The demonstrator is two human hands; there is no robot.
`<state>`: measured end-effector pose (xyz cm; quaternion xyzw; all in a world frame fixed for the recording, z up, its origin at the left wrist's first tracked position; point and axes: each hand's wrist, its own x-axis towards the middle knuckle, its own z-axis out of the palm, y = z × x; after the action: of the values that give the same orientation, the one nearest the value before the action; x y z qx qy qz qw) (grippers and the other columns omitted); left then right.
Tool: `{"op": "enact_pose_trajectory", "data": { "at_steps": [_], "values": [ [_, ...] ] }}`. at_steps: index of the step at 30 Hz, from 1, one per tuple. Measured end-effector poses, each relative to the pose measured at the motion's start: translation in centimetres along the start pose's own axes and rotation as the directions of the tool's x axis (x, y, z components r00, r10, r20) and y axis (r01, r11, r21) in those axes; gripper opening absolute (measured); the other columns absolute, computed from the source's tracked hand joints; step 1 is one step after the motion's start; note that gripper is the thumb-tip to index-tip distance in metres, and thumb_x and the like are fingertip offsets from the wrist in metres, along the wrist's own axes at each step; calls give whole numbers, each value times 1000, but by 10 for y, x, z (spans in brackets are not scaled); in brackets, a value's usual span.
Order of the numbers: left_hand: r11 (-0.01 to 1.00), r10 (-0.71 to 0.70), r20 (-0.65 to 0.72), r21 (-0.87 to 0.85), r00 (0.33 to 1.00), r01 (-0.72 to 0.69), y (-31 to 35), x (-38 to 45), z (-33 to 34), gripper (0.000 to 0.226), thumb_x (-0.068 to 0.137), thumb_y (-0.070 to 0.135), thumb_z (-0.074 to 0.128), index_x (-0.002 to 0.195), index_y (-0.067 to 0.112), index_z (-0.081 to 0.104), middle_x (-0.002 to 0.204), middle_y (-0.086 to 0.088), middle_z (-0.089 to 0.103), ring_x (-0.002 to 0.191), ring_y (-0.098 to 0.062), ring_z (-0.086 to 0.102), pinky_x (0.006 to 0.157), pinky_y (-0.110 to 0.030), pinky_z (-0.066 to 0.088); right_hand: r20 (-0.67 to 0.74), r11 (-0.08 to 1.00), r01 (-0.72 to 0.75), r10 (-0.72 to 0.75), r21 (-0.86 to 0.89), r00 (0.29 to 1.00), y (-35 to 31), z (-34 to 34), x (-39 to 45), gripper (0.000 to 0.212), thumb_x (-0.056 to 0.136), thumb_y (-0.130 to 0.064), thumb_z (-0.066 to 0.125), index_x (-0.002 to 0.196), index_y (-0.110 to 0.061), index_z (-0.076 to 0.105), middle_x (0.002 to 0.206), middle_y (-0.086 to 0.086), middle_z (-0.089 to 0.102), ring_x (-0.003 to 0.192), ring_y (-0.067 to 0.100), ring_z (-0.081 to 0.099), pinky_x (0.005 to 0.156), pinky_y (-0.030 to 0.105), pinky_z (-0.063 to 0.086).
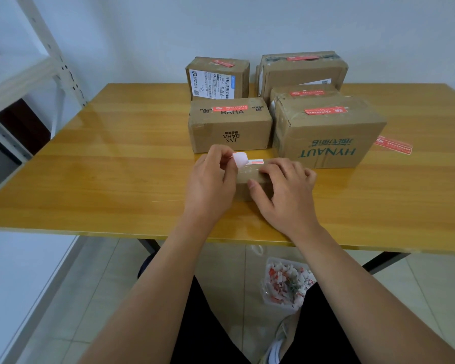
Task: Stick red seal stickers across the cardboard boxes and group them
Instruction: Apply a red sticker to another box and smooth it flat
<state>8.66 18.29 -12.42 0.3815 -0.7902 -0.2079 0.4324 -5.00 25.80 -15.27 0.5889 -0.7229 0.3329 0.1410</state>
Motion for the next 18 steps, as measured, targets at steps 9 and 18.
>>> {"op": "enact_pose_trajectory", "data": {
  "at_steps": [9,18],
  "values": [
    [999,5,-102,-39,995,-9,5,4,-9,15,89,26,70,91,15,61,84,5,63,81,-11,57,68,-18,43,-67,965,67,-51,254,996,-23,-12,14,52,86,-45,54,128,-13,54,105,-8,62,100,14,56,91,45,36],
    [991,-64,-147,-127,987,46,16,1,-15,13,90,25,69,88,22,56,80,11,59,74,-4,55,65,-12,40,169,717,-253,188,649,967,-34,-24,38,11,95,-22,62,106,-20,65,79,-11,62,78,5,62,72,29,50]
  ]
}}
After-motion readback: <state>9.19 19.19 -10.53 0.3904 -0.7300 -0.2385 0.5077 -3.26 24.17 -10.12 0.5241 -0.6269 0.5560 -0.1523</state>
